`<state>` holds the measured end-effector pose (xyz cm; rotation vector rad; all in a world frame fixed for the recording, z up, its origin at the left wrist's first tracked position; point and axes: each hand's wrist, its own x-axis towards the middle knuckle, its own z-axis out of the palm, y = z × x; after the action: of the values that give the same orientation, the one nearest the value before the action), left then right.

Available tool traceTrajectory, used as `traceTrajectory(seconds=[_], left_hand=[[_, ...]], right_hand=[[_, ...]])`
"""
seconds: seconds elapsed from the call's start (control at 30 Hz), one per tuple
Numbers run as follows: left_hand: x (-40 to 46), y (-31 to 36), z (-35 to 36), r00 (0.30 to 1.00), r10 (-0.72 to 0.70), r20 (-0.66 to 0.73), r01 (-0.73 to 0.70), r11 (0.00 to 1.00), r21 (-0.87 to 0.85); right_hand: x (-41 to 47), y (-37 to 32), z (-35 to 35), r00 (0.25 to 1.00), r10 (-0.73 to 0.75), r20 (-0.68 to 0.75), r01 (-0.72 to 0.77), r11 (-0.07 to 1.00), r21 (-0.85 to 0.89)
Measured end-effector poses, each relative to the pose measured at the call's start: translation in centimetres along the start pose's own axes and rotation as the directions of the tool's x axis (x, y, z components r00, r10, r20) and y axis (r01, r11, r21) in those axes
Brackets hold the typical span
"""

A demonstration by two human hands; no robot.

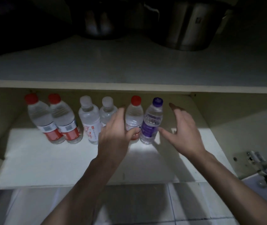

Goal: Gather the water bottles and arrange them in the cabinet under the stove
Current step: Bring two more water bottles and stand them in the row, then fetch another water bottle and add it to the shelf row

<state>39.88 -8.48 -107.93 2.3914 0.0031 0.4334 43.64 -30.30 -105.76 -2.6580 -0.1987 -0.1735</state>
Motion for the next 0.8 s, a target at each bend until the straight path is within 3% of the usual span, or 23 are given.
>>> traceTrajectory(seconds=[0.13, 0.3, 0.5, 0.7, 0.8], left_hand=[[-2.1, 1.5, -4.7, 0.998, -0.017, 0.056, 0.004, 0.975, 0.222], [-4.7, 3.7, -9.0, 0.994, 0.022, 0.109, -0.075, 0.857, 0.511], [-9.2, 8.7, -17.8, 0.979, -0.103, 0.175, -0.022, 0.804, 0.594], [-11.0, 21.7, -32.4, 0.925, -0.175, 0.337, -0.083, 0.773, 0.629], [-11.4, 29.2, -40.7, 0.923, -0.158, 0.35, -0.093, 0.792, 0.603]], right_hand=[[-2.5, -1.0, -2.9, 0.995, -0.093, -0.029, 0.09, 0.99, -0.105], [-5.4, -2.0, -6.3, 0.986, -0.167, -0.025, 0.158, 0.964, -0.214], [-10.0, -5.8, -14.5, 0.99, -0.123, 0.072, 0.138, 0.954, -0.265], [-16.2, -15.1, -29.5, 0.962, -0.084, 0.261, 0.151, 0.957, -0.248], [-18.1, -20.2, -39.3, 0.96, -0.118, 0.255, 0.18, 0.955, -0.236]])
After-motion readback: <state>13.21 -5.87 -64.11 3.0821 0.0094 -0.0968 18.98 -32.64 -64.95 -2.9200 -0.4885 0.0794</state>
